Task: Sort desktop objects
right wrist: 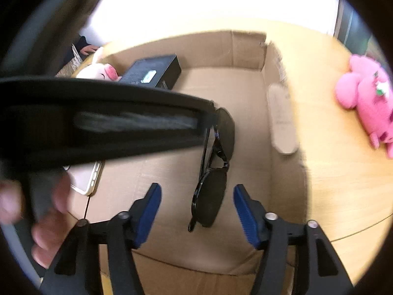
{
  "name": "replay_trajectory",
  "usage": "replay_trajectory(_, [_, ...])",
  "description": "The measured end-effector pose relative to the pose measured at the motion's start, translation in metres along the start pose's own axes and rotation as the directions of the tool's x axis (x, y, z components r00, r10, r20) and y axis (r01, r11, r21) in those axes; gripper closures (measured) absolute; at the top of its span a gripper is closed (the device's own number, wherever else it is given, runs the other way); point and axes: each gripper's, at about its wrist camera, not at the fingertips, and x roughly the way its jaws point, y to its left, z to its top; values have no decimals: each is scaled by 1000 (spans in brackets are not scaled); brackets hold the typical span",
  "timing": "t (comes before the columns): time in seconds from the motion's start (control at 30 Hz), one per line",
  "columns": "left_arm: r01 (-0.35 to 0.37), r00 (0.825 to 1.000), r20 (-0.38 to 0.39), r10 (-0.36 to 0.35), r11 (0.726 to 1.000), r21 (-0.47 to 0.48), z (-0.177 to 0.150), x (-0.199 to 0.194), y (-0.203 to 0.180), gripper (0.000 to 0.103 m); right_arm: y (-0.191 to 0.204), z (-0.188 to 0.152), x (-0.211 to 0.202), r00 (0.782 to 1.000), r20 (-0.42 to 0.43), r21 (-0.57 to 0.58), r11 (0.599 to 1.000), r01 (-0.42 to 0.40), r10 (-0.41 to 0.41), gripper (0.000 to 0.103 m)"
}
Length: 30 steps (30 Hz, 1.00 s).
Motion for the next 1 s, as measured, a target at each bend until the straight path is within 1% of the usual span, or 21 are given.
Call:
replay_trajectory(0.07, [-8, 997, 83, 7, 1000, 12, -7, -34, 4, 46, 1, -11, -15, 998, 37, -7, 999, 45, -45, 29])
replay_trajectory(0.13, [-29, 979, 204, 24, 999, 24, -19, -81, 10, 35, -2, -22, -31, 996, 79, 16, 999, 38, -39, 29])
replay_trajectory(0.17, [-43, 967, 251, 35, 999, 25, -25, -99, 14, 33, -4, -28, -39, 994, 104, 31, 999, 37, -40, 29])
replay_trajectory(0.2, [-70, 945, 321, 58, 997, 25, -35, -126, 22, 29, -6, -34, -47, 991, 131, 43, 998, 36, -41, 29])
replay_trajectory(0.23, [-90, 929, 362, 75, 996, 24, -42, -142, 24, 25, -7, -41, -58, 985, 170, 57, 998, 35, -44, 28])
replay_trajectory(0.27, [-109, 913, 398, 90, 994, 24, -50, -156, 29, 24, -40, -17, -47, 980, 191, 65, 997, 35, -47, 28])
replay_trajectory(0.3, [-131, 894, 435, 109, 991, 21, -59, -171, 32, 22, -40, -1, -48, 975, 217, 75, 997, 37, -53, 25])
replay_trajectory(0.37, [-179, 858, 490, 156, 984, 1, -79, -194, 40, 18, -53, 7, -53, 959, 275, 94, 995, 41, -66, 25])
replay_trajectory(0.4, [-194, 846, 505, 172, 981, -11, -87, -200, 42, 15, -55, 25, -44, 953, 294, 100, 994, 42, -70, 25])
replay_trajectory(0.43, [-206, 835, 519, 185, 978, -18, -94, -204, 45, 11, -52, 22, -50, 945, 318, 105, 994, 43, -75, 25])
replay_trajectory(0.47, [-220, 823, 532, 201, 975, -27, -102, -208, 48, 10, -57, 33, -49, 941, 330, 105, 993, 45, -77, 24])
replay_trajectory(0.5, [-247, 804, 548, 231, 968, -46, -113, -210, 51, 10, -48, 35, -54, 935, 344, 101, 994, 48, -80, 24])
replay_trajectory(0.53, [-262, 793, 556, 249, 963, -58, -121, -211, 52, 9, -36, 35, -57, 930, 359, 87, 995, 53, -81, 24])
replay_trajectory(0.63, [-301, 761, 574, 304, 948, -104, -145, -209, 60, 9, -1, 33, -53, 923, 379, 22, 998, 60, -64, 24])
replay_trajectory(0.67, [-310, 751, 580, 317, 944, -115, -153, -207, 60, 9, 2, 28, -53, 923, 380, 9, 998, 61, -60, 24])
replay_trajectory(0.7, [-325, 734, 591, 335, 937, -128, -163, -204, 61, 9, 8, 25, -48, 923, 380, -4, 998, 63, -57, 24])
replay_trajectory(0.77, [-354, 715, 594, 368, 924, -147, -177, -198, 64, 8, 20, 20, -39, 926, 373, -25, 998, 61, -48, 24])
replay_trajectory(0.8, [-373, 709, 590, 387, 915, -154, -185, -192, 67, 8, 22, 19, -34, 928, 370, -32, 997, 64, -48, 24])
replay_trajectory(0.87, [-394, 708, 572, 415, 903, -168, -197, -181, 74, 8, 30, 13, -24, 927, 370, -44, 995, 85, -63, 24])
replay_trajectory(0.93, [-397, 708, 565, 424, 900, -179, -208, -171, 80, 8, 34, 6, -16, 920, 384, -52, 993, 106, -79, 24])
replay_trajectory(1.0, [-400, 700, 564, 438, 895, -199, -218, -159, 88, 8, 32, 1, -6, 912, 397, -47, 991, 127, -98, 24])
